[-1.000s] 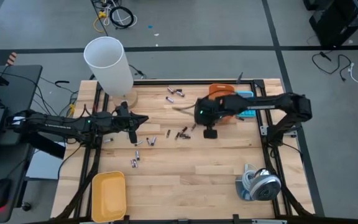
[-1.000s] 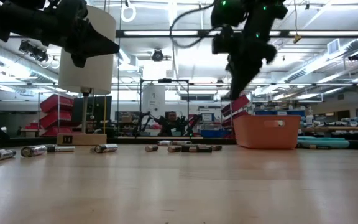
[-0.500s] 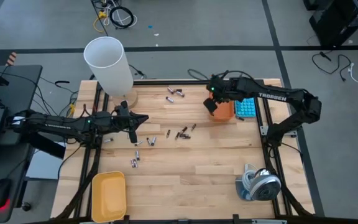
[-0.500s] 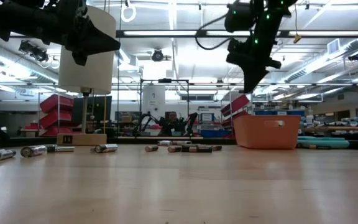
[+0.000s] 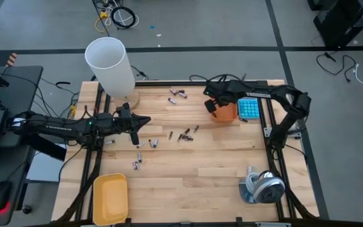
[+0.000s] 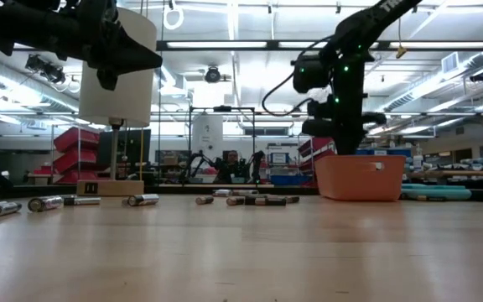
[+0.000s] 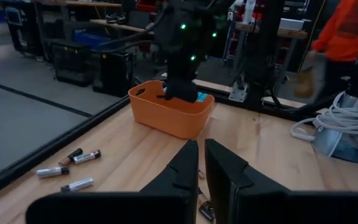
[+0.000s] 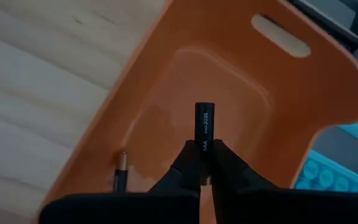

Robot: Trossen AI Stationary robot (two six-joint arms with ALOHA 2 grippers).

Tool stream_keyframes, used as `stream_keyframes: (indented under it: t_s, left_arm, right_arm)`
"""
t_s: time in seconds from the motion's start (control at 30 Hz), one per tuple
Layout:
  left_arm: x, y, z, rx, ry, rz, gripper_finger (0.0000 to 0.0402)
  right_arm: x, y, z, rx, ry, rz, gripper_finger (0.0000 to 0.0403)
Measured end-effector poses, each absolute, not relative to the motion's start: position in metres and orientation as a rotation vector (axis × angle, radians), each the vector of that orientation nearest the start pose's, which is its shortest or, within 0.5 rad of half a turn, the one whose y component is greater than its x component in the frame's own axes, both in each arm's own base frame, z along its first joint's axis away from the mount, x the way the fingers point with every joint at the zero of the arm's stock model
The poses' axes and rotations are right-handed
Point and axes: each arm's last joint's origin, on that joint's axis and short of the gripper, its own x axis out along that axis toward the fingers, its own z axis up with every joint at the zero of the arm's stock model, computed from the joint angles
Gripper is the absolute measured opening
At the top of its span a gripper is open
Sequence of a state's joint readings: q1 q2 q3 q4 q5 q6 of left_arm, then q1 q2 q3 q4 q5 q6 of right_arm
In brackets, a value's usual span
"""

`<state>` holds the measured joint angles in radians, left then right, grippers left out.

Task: Sort batteries
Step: Put the black battery into the orange bin

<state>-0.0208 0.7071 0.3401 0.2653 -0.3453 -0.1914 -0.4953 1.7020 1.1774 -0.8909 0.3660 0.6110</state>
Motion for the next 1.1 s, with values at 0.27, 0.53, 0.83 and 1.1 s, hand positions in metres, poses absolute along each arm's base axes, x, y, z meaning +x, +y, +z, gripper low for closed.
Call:
stream_keyframes:
  t_s: [0.27, 0.53, 0.83, 1.1]
  left_arm:
    - [0.1643, 0.0056, 0.2327, -0.225, 0.071, 0.311, 0.0030]
    - [0.1646, 0.0045, 0.2325, -0.272, 0.072, 0.273, 0.0030]
    - [0.1647, 0.0040, 0.2325, -0.282, 0.073, 0.256, 0.0030]
    - [0.1648, 0.0039, 0.2325, -0.281, 0.074, 0.253, 0.0030]
  right_arm:
    - [0.2722, -0.1586, 0.1971, 0.554, 1.186, -1.126, 0.0007]
    - [0.2737, -0.1580, 0.1973, 0.550, 1.176, -1.121, 0.0031]
    - [0.2756, -0.1567, 0.1974, 0.541, 1.169, -1.110, 0.0038]
    - [0.2779, -0.1578, 0.1979, 0.529, 1.150, -1.095, 0.0043]
